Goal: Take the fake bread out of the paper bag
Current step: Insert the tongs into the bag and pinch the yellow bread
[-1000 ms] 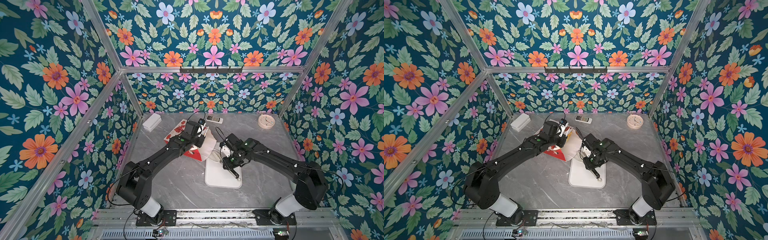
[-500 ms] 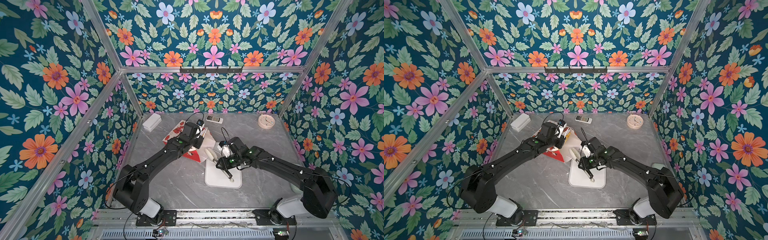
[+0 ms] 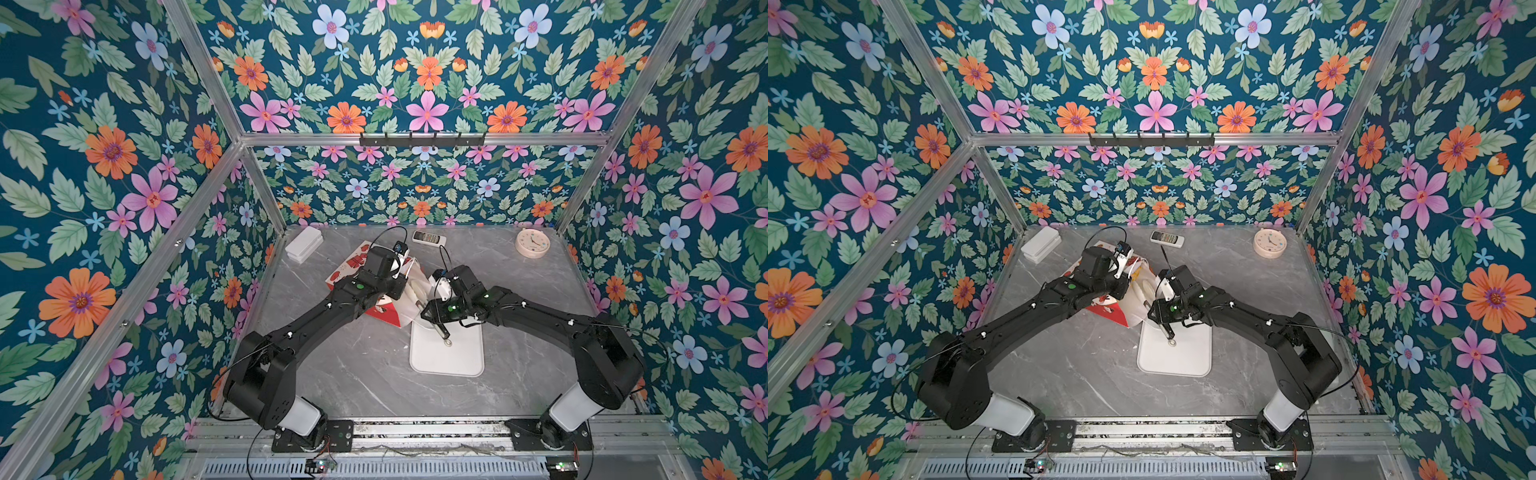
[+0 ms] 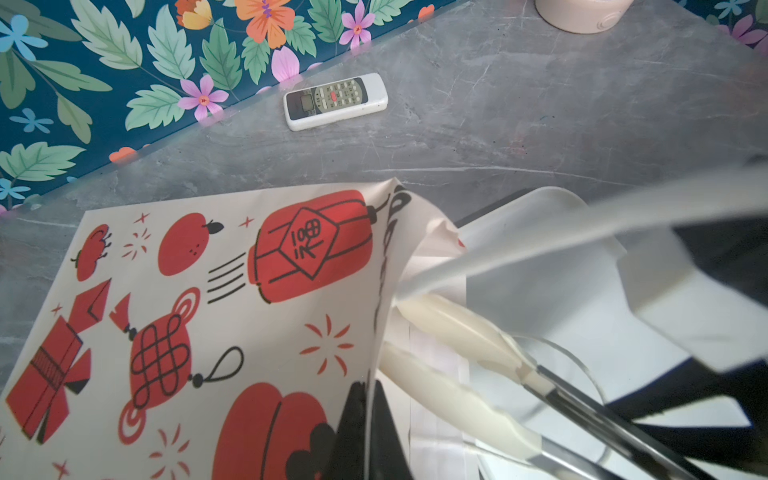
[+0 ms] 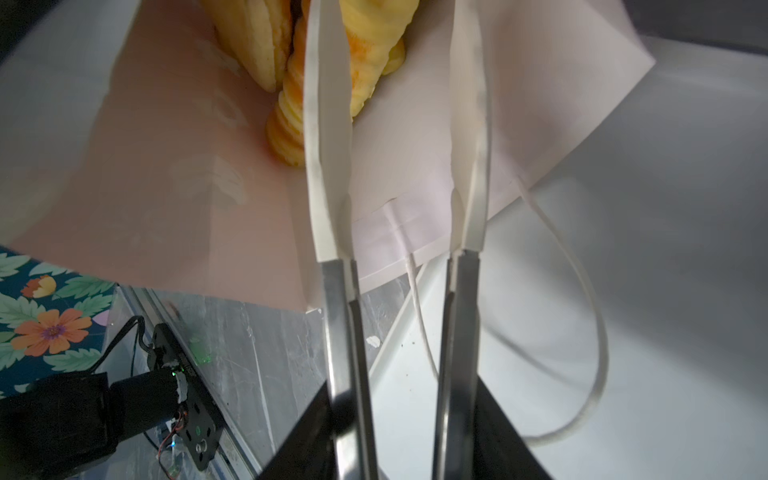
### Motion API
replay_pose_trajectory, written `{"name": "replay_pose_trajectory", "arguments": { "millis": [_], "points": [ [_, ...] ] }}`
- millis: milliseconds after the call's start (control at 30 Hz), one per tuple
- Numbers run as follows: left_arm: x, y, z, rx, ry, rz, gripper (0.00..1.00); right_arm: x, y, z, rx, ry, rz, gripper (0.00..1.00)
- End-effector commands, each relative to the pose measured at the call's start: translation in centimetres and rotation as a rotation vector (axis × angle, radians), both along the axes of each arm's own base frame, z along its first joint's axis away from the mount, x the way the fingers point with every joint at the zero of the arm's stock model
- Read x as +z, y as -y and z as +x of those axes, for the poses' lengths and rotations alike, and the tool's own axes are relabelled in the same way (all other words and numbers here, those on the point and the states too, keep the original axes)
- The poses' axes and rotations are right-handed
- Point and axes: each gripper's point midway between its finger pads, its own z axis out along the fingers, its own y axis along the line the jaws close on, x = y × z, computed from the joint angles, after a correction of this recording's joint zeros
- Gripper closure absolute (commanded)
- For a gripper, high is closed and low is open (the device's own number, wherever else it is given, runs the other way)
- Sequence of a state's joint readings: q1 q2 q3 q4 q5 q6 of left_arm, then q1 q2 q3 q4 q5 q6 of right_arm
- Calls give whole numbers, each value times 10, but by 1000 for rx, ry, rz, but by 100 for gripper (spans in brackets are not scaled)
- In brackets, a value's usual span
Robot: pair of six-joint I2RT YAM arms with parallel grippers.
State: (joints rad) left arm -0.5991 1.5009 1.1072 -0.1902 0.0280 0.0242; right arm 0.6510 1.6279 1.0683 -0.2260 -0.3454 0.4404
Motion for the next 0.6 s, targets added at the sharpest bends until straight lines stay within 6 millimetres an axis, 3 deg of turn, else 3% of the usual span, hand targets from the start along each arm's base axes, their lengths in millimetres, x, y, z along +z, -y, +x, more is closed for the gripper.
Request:
{"name": "replay_pose_trajectory", "arguments": {
  "millis": [0, 200, 267, 567],
  "points": [
    [10, 0, 5, 21, 36, -23, 100, 13, -11, 6, 12, 24, 67, 54],
    [20, -1, 11, 50, 75, -43, 100, 18, -22, 4, 40, -4, 129, 52],
    [24, 0, 12, 47, 83, -53, 100, 3, -25, 5, 37, -39, 123, 52],
    [27, 2, 9, 32, 85, -68, 100, 3, -35, 15, 34, -37, 142, 50]
  ]
}}
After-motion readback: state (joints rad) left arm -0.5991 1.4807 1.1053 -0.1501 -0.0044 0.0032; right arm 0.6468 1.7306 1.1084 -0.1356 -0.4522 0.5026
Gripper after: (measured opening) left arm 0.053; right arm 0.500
